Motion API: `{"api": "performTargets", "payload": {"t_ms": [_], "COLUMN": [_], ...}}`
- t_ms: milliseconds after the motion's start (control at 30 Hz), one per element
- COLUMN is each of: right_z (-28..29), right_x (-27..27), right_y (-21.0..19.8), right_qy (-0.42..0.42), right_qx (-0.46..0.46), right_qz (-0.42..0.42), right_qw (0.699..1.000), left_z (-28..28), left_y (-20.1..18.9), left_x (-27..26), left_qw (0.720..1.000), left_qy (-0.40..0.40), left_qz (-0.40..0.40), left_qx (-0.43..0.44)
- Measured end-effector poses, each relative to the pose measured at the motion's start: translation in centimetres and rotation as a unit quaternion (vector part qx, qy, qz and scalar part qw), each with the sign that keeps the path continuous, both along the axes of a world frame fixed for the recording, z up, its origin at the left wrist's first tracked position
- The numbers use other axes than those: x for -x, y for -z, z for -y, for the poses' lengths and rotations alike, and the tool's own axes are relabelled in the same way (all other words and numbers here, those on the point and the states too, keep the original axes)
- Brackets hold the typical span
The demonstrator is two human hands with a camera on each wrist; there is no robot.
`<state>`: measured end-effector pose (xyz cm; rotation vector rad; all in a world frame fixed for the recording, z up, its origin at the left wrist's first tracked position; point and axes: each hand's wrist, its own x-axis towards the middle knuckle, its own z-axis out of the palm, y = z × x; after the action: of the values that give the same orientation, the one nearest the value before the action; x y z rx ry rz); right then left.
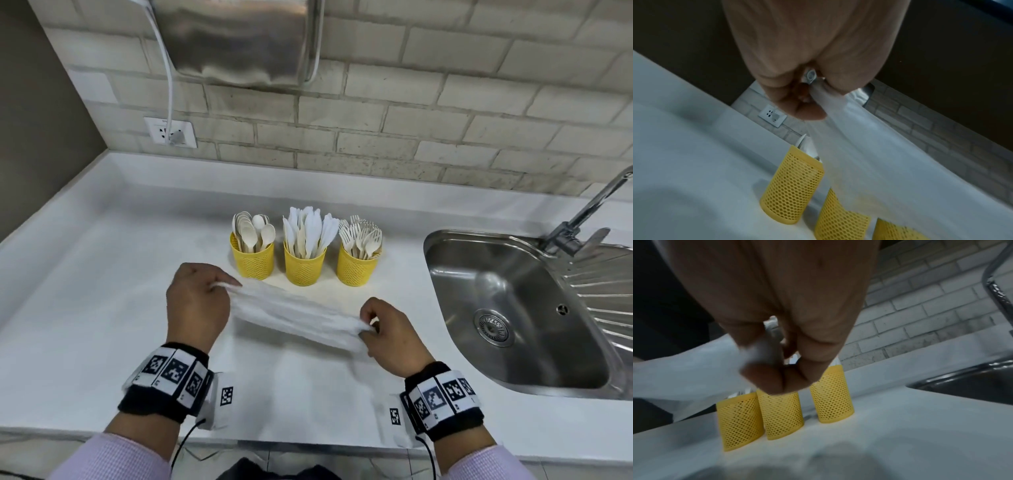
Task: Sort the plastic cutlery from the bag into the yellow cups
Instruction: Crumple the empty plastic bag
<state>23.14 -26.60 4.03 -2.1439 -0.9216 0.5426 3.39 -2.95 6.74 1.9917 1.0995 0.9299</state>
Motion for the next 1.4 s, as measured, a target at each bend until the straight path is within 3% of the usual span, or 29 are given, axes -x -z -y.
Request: {"api": "performTargets", "payload": {"t_ms": [167,300,400,467,533,633,700,767,833,900,1000,1067,1133,1200,1267,1333,1367,1400], "right_z": [-0.1,-1.0,-1.9,-2.7,-3.4,-4.4,-4.8,-5.3,-5.5,-5.4,-5.0,-5.0,-5.3,-5.6,-5.6,-5.4,-5.3,-5.3], "right_x": [-0.1,0.7,2.1,2.9,3.7,4.5,4.7,5.4,6.5,8.2,10.5,11.4,11.4,11.2,11.5,12.3,12.6,12.7], "right_y": [0.6,-0.6,-1.7,-1.8,-1.4,-1.0,-1.1,-1.5,-1.9,-2.1,-2.6,-2.8,-3.2,-4.4,-6.9,-9.2,-9.5,-9.3], "right_qy": [0.172,0.157,0.085,0.059,0.056,0.125,0.214,0.249,0.206,0.096,-0.047,-0.066,-0.034,0.053,0.170,0.241,0.248,0.229], "right_qx": [-0.024,0.007,0.016,0.038,0.064,0.083,0.074,0.079,0.093,0.131,0.151,0.118,0.074,-0.024,-0.214,-0.348,-0.355,-0.327], "right_qz": [0.022,0.043,-0.036,0.003,0.092,0.178,0.172,0.167,0.155,0.111,0.000,-0.026,0.053,0.173,0.239,0.303,0.333,0.343], "right_qw": [0.985,0.987,0.996,0.998,0.992,0.972,0.959,0.951,0.962,0.981,0.987,0.991,0.995,0.983,0.932,0.854,0.837,0.850], "left_z": [1.9,2.8,2.8,2.6,2.1,1.0,0.0,-1.3,-2.5,-3.4,-3.2,-2.7,-2.4,-2.2,-1.6,-0.6,-0.7,-1.3], "left_y": [0.6,0.1,-1.0,-2.3,-3.5,-4.4,-4.3,-3.5,-2.3,-1.2,-0.3,-0.1,-1.0,-3.3,-7.0,-10.1,-10.5,-10.1], "left_x": [0.5,0.7,1.6,2.4,3.3,5.3,6.9,8.1,9.0,9.6,10.1,10.0,9.6,9.1,9.1,9.4,9.3,9.2], "left_qw": [0.984,0.949,0.935,0.925,0.924,0.935,0.944,0.957,0.970,0.966,0.952,0.944,0.946,0.967,0.964,0.926,0.914,0.919], "left_qy": [0.165,0.270,0.289,0.314,0.331,0.329,0.310,0.275,0.229,0.218,0.244,0.257,0.258,0.226,0.178,0.155,0.153,0.162], "left_qz": [-0.069,-0.161,-0.162,-0.103,-0.068,-0.033,-0.015,-0.033,-0.080,-0.131,-0.182,-0.208,-0.192,-0.106,0.047,0.165,0.174,0.145], "left_qx": [-0.001,0.018,0.125,0.186,0.178,0.131,0.115,0.089,0.029,-0.035,-0.016,0.030,0.047,-0.053,-0.193,-0.303,-0.332,-0.327]}}
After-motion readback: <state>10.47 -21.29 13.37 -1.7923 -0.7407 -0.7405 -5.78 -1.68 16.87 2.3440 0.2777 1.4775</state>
